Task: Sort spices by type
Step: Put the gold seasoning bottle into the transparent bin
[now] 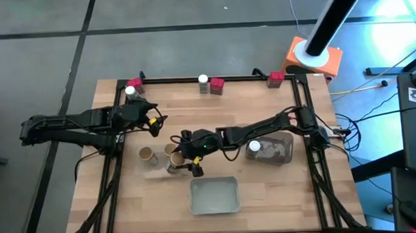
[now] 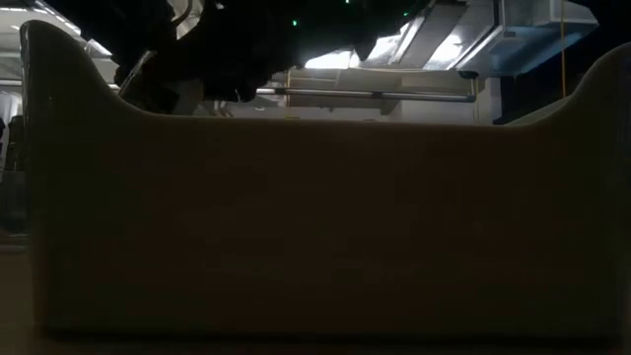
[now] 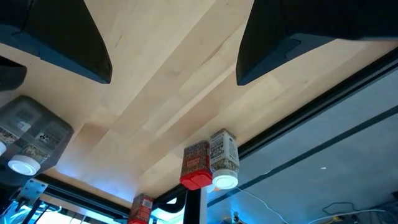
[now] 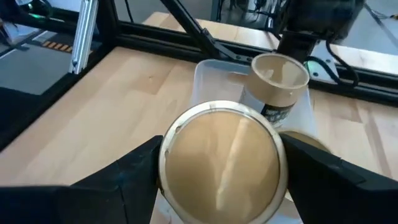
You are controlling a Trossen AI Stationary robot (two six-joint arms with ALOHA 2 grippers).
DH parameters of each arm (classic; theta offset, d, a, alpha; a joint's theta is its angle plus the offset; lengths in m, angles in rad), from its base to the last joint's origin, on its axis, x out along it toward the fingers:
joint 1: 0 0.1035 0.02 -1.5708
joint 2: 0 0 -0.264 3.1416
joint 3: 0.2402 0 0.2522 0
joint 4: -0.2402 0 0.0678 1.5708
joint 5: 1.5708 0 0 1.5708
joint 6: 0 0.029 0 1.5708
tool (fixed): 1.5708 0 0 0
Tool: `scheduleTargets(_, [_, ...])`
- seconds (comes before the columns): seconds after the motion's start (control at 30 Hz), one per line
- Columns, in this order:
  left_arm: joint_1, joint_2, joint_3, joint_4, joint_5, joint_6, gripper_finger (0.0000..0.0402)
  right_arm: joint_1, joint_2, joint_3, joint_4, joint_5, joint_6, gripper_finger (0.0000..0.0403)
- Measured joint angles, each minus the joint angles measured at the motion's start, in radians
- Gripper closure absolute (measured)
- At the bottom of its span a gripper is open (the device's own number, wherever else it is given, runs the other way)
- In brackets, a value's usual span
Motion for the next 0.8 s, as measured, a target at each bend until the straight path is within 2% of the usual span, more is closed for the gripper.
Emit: scheduleTargets(0.8, [0.000, 0.000, 0.000, 0.000, 0.000, 0.000, 0.0075, -0.002, 0.040, 0.001, -0.013, 0.019, 0.007, 0.0113])
